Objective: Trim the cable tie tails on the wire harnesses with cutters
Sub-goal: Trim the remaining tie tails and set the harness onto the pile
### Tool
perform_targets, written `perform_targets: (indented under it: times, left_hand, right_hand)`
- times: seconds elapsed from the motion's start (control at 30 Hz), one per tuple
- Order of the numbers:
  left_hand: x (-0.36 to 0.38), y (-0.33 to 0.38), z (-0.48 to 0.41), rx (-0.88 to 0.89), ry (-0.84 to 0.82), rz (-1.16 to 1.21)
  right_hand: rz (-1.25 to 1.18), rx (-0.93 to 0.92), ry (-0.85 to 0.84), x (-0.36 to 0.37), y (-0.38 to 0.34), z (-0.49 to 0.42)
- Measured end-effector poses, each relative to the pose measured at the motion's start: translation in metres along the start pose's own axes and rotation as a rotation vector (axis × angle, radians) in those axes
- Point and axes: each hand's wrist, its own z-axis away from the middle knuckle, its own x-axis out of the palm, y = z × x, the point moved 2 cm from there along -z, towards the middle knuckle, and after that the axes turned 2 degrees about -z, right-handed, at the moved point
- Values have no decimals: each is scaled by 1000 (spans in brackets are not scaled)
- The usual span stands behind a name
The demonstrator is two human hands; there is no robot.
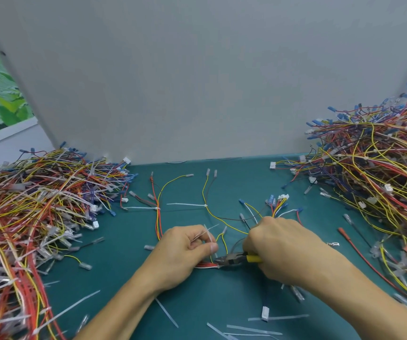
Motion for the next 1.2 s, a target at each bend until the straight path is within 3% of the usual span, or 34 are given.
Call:
perform_targets:
  times: [0.17,0.3,0.43,0.63,0.73,0.83,1.0,1.1,1.2]
  left_hand:
    - [-4,3,1,-51,24,176]
    - [-9,2,-3,-254,134,603]
    - [-20,3,-5,-297,212,884]
    - [-44,0,-4,-298,368,890]
    - [-52,-2,-4,-288,417,792]
    - [-60,-7,-2,-233,398,523]
    - [-66,-9,4,40,110,-517]
    - [-55,-11,4,114,-24,-669]
    - [-48,-11,2,182,-57,-637]
  right_hand:
    - [-37,25,11,-4,-1,-1]
    - [-147,34,86,-10,6,0]
    - [-230,3,101,-8,3,0]
    - [-296,-97,75,9,-22,-4]
    - [-236,-67,65,12,-17,-6]
    - [-167,-37,23,10,-3,-5]
    - [-160,-19,-37,3,13,-1]
    - [-182,-36,-65,-1,15,0]
    - [-204,-43,-88,-2,15,1]
